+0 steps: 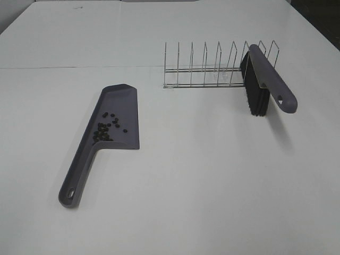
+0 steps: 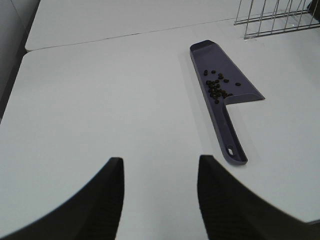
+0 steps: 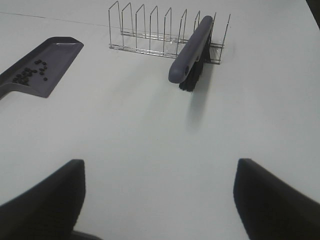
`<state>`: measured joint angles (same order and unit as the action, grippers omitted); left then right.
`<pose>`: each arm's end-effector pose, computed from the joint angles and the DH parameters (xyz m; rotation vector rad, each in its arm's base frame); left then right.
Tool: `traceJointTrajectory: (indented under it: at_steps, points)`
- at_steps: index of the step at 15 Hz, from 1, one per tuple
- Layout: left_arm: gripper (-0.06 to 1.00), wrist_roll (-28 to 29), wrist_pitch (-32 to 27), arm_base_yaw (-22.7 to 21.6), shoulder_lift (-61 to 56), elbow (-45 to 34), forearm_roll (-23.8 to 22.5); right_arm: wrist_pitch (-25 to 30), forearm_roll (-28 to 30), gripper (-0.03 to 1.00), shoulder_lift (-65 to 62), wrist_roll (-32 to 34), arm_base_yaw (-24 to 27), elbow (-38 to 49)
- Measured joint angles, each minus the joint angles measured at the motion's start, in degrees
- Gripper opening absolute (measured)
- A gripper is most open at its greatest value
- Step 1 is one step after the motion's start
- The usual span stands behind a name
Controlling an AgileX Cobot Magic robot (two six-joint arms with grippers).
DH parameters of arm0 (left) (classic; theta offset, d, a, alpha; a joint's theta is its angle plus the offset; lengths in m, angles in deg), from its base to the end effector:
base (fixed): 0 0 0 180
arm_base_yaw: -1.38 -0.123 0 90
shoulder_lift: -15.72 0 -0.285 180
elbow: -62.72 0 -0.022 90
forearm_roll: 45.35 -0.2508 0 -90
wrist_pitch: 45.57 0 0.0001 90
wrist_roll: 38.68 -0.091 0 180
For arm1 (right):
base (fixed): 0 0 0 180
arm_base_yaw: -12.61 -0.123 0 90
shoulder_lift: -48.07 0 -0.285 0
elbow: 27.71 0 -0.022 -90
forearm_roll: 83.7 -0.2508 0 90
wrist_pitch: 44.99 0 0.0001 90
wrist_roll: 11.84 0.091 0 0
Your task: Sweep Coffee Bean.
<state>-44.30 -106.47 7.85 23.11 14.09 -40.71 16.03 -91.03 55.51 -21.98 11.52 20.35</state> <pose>-0.0067 -0.0057 0.2770 0.2189 2.0278 -0.1062 -0.0076 0.0100 0.2799 -0.2057 2.0170 0.0531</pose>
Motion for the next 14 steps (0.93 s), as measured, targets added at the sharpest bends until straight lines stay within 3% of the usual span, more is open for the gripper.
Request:
traceJointTrajectory:
  at_steps: [14]
  points:
    - [0.43, 0.06, 0.0, 0.0, 0.0, 0.0, 0.0, 0.0, -0.46, 0.77, 0.0, -0.06, 0.0, 0.0]
